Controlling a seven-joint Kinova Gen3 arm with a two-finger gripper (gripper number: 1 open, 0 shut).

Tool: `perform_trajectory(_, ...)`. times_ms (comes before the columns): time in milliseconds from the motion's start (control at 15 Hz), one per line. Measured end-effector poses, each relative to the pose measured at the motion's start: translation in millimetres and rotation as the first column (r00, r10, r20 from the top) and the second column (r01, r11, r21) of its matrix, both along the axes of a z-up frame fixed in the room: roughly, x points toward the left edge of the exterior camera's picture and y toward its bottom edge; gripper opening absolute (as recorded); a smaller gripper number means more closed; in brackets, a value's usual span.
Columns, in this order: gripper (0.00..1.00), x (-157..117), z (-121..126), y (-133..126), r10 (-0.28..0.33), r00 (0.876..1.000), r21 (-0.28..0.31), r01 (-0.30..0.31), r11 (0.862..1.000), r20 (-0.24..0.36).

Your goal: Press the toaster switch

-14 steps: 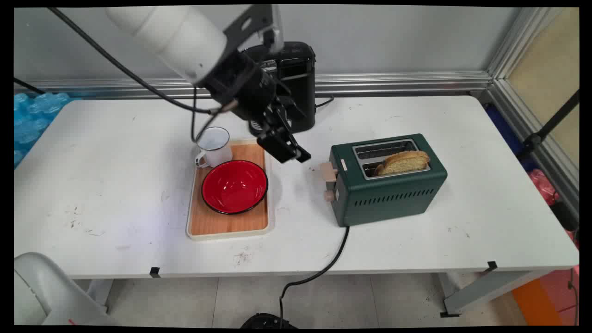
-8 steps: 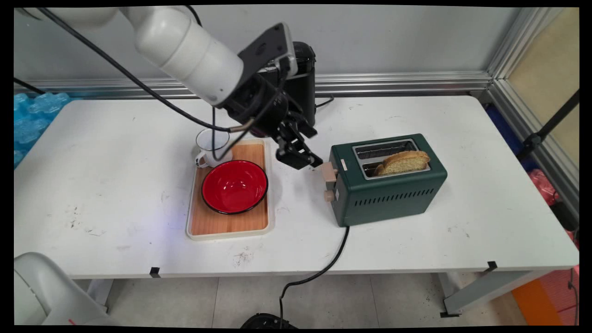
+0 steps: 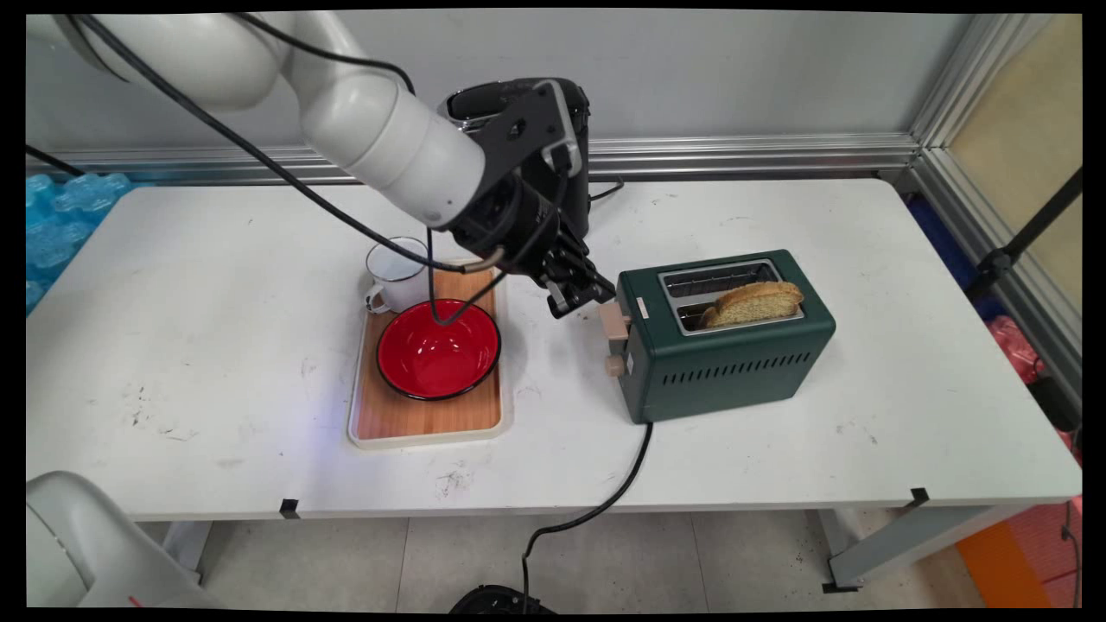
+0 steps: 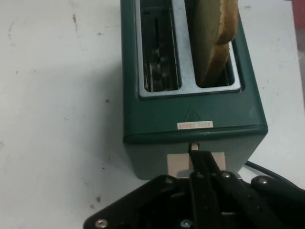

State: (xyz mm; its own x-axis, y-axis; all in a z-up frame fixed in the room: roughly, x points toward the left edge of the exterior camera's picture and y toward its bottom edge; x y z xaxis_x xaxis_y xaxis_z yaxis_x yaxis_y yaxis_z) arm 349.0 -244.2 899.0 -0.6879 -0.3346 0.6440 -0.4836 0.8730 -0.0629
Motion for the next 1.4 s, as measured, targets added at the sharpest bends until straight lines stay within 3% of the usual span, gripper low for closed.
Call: perform_trajectory(1400,0.00,-26,-56,-14,0.058,0.998,0.073,-0.060,0.995,0.040)
